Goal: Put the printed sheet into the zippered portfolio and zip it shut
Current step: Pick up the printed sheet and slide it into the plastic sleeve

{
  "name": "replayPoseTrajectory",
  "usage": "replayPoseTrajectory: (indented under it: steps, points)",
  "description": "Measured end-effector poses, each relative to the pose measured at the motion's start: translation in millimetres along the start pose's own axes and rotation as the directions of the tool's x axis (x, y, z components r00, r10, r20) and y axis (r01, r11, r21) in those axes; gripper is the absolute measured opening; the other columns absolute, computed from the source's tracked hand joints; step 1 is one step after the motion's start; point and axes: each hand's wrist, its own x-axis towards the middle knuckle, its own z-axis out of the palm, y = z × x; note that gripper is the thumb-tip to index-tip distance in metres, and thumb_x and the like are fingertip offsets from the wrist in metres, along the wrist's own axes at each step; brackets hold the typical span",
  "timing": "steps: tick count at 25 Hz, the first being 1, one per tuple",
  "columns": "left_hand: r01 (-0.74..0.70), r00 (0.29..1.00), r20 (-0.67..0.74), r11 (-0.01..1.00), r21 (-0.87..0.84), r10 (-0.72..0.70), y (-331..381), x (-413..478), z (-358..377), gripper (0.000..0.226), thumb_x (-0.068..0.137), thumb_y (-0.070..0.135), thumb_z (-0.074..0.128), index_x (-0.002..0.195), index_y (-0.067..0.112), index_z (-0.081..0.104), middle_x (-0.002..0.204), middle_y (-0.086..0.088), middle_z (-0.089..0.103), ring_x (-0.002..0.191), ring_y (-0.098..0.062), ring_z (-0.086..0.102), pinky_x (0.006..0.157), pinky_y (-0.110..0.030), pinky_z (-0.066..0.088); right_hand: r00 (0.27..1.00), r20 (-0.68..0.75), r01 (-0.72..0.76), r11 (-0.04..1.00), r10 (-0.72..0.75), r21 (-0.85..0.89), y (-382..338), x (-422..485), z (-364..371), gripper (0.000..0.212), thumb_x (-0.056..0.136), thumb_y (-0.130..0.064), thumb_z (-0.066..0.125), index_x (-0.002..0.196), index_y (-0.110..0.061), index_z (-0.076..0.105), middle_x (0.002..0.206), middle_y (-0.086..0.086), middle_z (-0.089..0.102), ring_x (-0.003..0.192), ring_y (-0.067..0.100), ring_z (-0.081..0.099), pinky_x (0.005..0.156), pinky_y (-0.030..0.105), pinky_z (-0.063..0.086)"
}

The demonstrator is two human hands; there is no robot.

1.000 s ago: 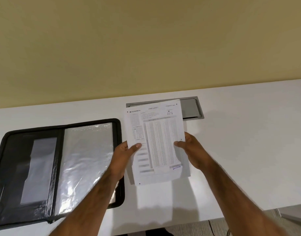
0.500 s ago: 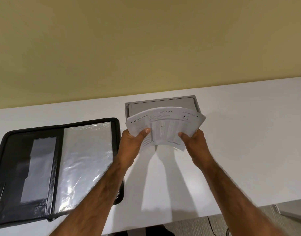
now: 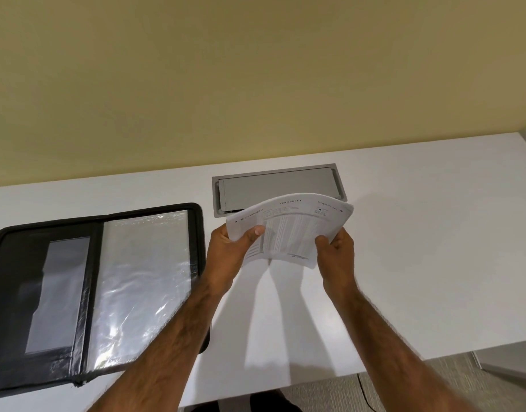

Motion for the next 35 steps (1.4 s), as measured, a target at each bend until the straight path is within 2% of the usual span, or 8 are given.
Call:
replayPoseTrajectory:
  steps: [3,7,10,13,17,29,32,35]
  points:
    - [0.008,0.999,-0.05,1.0,-0.018,-0.009,-4,-1,1,0.024,0.088,0.016,0.073,0.105,0.033,0.071,0.101,0.009,0.078,0.099,-0.018,0.073,0.084,-0.035,0.061,0.999,-0.035,-0.015,0.999,0.016,0.03,10,-1,4,0.043,0.08,0.014,0.038,0.095,-0.017,0.064,0.089,-0.001,0.067,0.084,0.016,0.062,0.069,0.029,0.053]
    - [-0.03,0.998,-0.048,0.999,-0.041,0.028,0,-4,-6,0.026,0.086,0.011,0.074,0.1,0.033,0.07,0.092,0.015,0.078,0.09,-0.007,0.073,0.076,-0.023,0.059,1.0,-0.022,0.016,0.997,-0.014,0.07,3,-1,3,0.047,0.078,0.016,0.038,0.091,-0.022,0.063,0.083,-0.009,0.066,0.08,0.009,0.059,0.065,0.022,0.049]
    - [-0.033,0.999,-0.036,0.999,-0.003,0.033,2,-5,-7,0.026,0.086,0.012,0.074,0.099,0.034,0.07,0.091,0.018,0.077,0.092,-0.009,0.073,0.081,-0.026,0.06,0.999,0.032,0.016,0.998,-0.018,0.061,2,0,5,0.054,0.078,0.019,0.036,0.098,-0.023,0.064,0.091,-0.006,0.069,0.084,0.01,0.063,0.066,0.024,0.052]
    - [-0.064,0.998,-0.007,0.998,0.02,0.065,7,-4,-5,0.025,0.09,0.012,0.071,0.099,0.035,0.07,0.092,0.02,0.077,0.091,-0.005,0.073,0.081,-0.024,0.059,0.999,0.029,0.031,0.998,-0.033,0.052,1,1,4,0.047,0.08,0.017,0.037,0.1,-0.018,0.063,0.097,0.002,0.068,0.09,0.017,0.063,0.072,0.029,0.054]
    - [-0.083,0.996,0.018,0.996,0.017,0.083,10,-4,-9,0.027,0.085,0.012,0.075,0.099,0.034,0.071,0.092,0.019,0.078,0.09,-0.002,0.073,0.079,-0.02,0.058,0.997,0.043,0.056,0.997,-0.058,0.047,-4,-4,3,0.048,0.085,0.016,0.041,0.102,-0.024,0.063,0.098,-0.002,0.068,0.088,0.007,0.064,0.072,0.022,0.054]
    - [-0.025,0.999,-0.023,0.999,0.023,0.026,9,-8,-11,0.022,0.088,0.012,0.074,0.097,0.032,0.073,0.096,0.014,0.078,0.094,-0.006,0.073,0.088,-0.03,0.058,0.997,0.074,0.025,0.998,-0.021,-0.057,5,-11,2,0.038,0.093,0.005,0.05,0.104,-0.03,0.062,0.103,-0.006,0.071,0.095,0.009,0.067,0.079,0.026,0.052]
    - [-0.009,0.997,-0.071,1.0,0.004,0.009,20,-9,-27,0.022,0.088,0.014,0.075,0.105,0.028,0.072,0.099,0.01,0.078,0.097,-0.011,0.073,0.087,-0.031,0.059,0.987,0.149,0.067,0.993,-0.052,-0.098,0,-13,12,0.039,0.093,0.002,0.051,0.104,-0.033,0.063,0.101,-0.011,0.072,0.095,0.007,0.068,0.078,0.029,0.053]
    - [-0.02,0.99,-0.139,0.999,-0.048,0.013,38,-9,-61,0.023,0.088,0.016,0.075,0.111,0.017,0.073,0.104,0.001,0.078,0.099,-0.02,0.074,0.083,-0.033,0.06,0.948,0.316,0.113,0.965,-0.033,-0.237,-10,-10,38,0.034,0.096,-0.005,0.053,0.114,-0.031,0.065,0.108,-0.012,0.073,0.101,0.012,0.069,0.082,0.033,0.056]
